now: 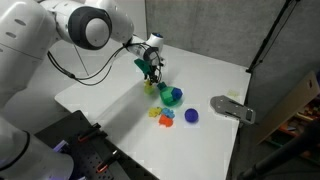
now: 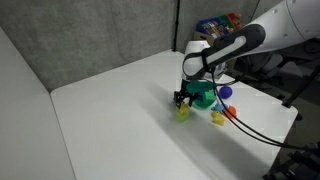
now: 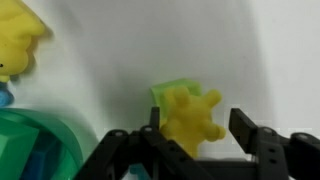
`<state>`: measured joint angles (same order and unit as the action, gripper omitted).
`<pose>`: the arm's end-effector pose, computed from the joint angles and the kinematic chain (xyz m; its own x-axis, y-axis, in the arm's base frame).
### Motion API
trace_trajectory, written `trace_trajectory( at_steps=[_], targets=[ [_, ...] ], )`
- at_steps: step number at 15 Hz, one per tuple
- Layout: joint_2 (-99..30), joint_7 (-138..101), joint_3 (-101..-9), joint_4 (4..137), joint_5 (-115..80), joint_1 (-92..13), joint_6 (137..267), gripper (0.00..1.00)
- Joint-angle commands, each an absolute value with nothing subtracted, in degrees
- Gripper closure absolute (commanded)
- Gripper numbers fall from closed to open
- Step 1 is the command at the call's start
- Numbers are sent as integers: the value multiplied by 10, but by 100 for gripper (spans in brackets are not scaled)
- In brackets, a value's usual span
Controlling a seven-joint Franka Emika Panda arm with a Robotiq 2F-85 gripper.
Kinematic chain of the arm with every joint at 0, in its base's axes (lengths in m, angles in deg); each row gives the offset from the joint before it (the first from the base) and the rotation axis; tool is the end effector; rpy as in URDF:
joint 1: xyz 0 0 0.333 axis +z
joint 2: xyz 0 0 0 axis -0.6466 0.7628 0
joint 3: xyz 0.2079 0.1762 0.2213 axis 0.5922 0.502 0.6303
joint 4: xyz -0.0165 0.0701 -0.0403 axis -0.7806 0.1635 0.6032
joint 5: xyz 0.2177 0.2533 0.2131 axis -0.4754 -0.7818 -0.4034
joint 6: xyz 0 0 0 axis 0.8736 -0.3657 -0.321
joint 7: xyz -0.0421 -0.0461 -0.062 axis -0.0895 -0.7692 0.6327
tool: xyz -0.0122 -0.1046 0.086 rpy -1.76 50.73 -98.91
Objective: Take the yellow toy out of the bowl and put it on the light green block
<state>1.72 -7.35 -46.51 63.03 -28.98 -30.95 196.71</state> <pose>0.7006 0.1713 0.1059 0.9721 -0.1455 -0.1837 -0.1680 -0.9793 -0.1130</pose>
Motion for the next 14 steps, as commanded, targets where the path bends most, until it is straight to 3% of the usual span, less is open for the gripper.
trace_trajectory(
  at_steps=[1,9,14],
  targets=[
    [4,-100,-455,628,-307,-330,1959,0],
    [-70,-87,-490,672,-261,-313,1942,0],
    [-169,-79,-520,771,-194,-295,1944,0]
  ],
)
